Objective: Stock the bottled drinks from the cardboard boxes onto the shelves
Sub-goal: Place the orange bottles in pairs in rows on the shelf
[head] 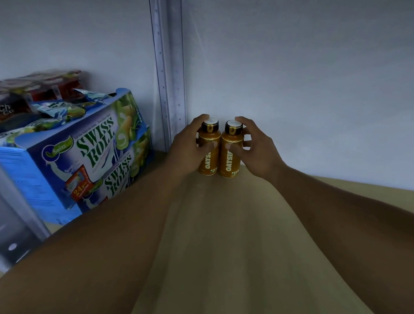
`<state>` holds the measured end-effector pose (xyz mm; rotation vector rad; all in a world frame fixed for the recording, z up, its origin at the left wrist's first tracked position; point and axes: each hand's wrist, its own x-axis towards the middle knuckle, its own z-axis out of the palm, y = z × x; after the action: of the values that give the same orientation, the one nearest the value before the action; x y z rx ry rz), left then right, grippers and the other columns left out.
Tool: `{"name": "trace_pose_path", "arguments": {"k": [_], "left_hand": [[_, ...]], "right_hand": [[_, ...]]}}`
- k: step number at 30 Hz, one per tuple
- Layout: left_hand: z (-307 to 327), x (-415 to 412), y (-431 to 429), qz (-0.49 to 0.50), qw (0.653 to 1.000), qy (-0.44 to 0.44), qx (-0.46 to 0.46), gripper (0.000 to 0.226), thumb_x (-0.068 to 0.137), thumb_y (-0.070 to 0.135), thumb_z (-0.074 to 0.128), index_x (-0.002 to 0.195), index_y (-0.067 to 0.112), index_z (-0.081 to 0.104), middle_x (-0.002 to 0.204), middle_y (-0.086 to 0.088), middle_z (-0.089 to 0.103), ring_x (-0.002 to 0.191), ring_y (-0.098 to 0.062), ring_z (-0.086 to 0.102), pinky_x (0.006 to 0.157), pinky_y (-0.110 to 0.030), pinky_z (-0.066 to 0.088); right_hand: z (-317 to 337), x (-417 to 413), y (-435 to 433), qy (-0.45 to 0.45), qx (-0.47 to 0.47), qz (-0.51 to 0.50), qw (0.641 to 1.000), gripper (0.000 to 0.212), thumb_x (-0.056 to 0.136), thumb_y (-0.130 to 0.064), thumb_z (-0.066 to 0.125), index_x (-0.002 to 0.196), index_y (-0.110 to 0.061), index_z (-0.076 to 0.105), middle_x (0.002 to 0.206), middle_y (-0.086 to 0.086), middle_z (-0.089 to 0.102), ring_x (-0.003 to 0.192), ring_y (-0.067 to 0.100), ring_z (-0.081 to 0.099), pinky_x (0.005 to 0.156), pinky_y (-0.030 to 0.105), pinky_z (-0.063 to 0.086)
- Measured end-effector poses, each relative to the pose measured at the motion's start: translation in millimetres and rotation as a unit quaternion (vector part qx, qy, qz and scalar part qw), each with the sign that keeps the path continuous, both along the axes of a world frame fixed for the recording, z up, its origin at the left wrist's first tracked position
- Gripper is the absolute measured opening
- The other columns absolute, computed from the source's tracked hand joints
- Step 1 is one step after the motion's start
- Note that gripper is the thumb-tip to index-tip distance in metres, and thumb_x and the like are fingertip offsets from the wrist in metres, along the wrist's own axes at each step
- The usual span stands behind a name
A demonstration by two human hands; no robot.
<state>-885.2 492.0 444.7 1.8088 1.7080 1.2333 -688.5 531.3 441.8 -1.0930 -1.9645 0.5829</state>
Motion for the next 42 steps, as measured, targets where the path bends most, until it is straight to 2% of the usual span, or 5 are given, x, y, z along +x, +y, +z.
{"name": "trace_pose_path", "arguments": {"k": [9,26,31,42], "left_hand": [[0,-3,5,0.006,1.000,0.006,0.000,0.068,0.100,0.028,0.066,0.157,0.036,0.030,0.160,0.003,0.041,0.138,-0.028,0.050,0.110,-0.051,0.048],[5,-3,0,0.003,1.000,0.015,-0.011,0.068,0.100,0.027,0.066,0.157,0.036,0.030,0.160,0.001,0.041,0.139,-0.028,0.049,0.111,-0.049,0.047],[4,-2,0,0.002,1.000,0.008,-0.016,0.069,0.100,0.028,0.065,0.158,0.037,0.028,0.161,0.001,0.039,0.140,-0.029,0.049,0.111,-0.052,0.047],[0,-3,1,-0.001,1.000,-0.020,-0.005,0.069,0.099,0.029,0.067,0.157,0.039,0.030,0.161,0.003,0.040,0.141,-0.028,0.048,0.111,-0.051,0.047]], "right_hand": [[0,-4,7,-0.006,0.000,0.005,1.000,0.067,0.096,-0.033,0.070,0.153,-0.029,0.036,0.148,-0.001,0.051,0.125,0.023,0.058,0.093,0.025,0.045],[6,-3,-2,-0.014,-0.023,-0.002,1.000,0.068,0.097,-0.032,0.068,0.156,-0.028,0.034,0.153,0.001,0.048,0.131,0.028,0.055,0.106,0.040,0.048],[5,-4,-2,-0.020,-0.022,-0.002,1.000,0.068,0.098,-0.033,0.067,0.156,-0.029,0.033,0.154,0.000,0.047,0.133,0.027,0.053,0.104,0.034,0.045],[6,-5,-7,-0.016,-0.033,-0.008,0.999,0.072,0.098,-0.036,0.066,0.159,-0.032,0.028,0.159,0.000,0.041,0.136,0.028,0.051,0.109,0.042,0.045]]}}
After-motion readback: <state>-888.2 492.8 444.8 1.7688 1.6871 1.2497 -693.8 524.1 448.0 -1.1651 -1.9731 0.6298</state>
